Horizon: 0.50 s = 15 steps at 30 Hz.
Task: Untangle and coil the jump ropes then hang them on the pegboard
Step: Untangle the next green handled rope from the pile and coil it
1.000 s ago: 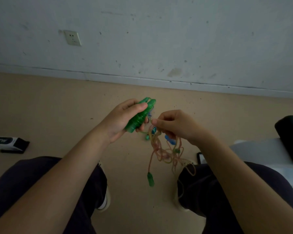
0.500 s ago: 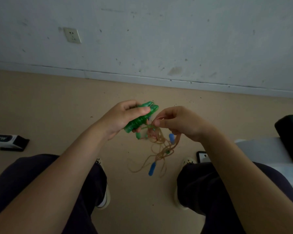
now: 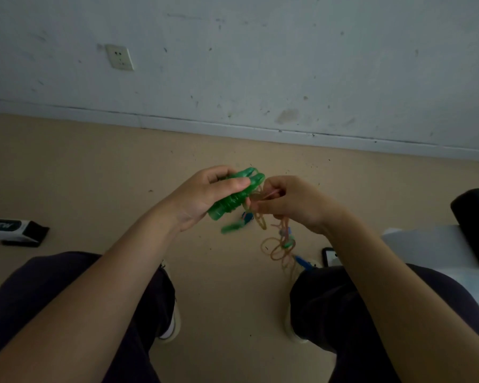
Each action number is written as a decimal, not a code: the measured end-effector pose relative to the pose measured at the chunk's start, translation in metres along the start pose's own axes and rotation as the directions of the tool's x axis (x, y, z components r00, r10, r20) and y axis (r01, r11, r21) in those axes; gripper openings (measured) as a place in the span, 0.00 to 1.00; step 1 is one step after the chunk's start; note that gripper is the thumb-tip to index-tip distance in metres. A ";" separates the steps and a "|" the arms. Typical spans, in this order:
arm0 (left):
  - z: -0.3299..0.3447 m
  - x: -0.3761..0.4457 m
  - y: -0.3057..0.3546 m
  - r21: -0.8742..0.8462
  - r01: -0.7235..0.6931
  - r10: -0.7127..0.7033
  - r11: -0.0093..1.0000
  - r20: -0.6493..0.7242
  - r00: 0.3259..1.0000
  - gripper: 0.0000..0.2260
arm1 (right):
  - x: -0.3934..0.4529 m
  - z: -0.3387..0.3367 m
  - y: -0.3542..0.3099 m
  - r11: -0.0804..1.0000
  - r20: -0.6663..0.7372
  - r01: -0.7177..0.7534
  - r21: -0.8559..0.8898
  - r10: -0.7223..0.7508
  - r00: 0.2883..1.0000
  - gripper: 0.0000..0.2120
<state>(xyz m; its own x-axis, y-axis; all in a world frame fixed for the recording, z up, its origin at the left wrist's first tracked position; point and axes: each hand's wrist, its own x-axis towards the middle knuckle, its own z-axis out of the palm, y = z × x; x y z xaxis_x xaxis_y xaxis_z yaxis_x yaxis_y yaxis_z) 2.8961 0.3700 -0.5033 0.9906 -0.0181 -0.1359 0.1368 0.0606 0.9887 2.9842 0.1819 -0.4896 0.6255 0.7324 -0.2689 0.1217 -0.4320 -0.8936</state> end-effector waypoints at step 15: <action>-0.008 0.001 0.002 -0.033 -0.066 0.053 0.997 -0.294 0.954 0.04 | -0.003 -0.001 -0.002 0.998 -0.052 -0.059 0.004 0.059 0.997 0.28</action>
<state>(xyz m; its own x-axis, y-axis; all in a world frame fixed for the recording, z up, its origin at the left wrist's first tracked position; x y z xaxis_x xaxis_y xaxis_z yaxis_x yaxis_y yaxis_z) 2.8978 0.3777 -0.5020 0.9555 0.2792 -0.0953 0.0714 0.0946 0.9930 2.9833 0.1805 -0.4863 0.6709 0.6772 -0.3021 0.0812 -0.4720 -0.8778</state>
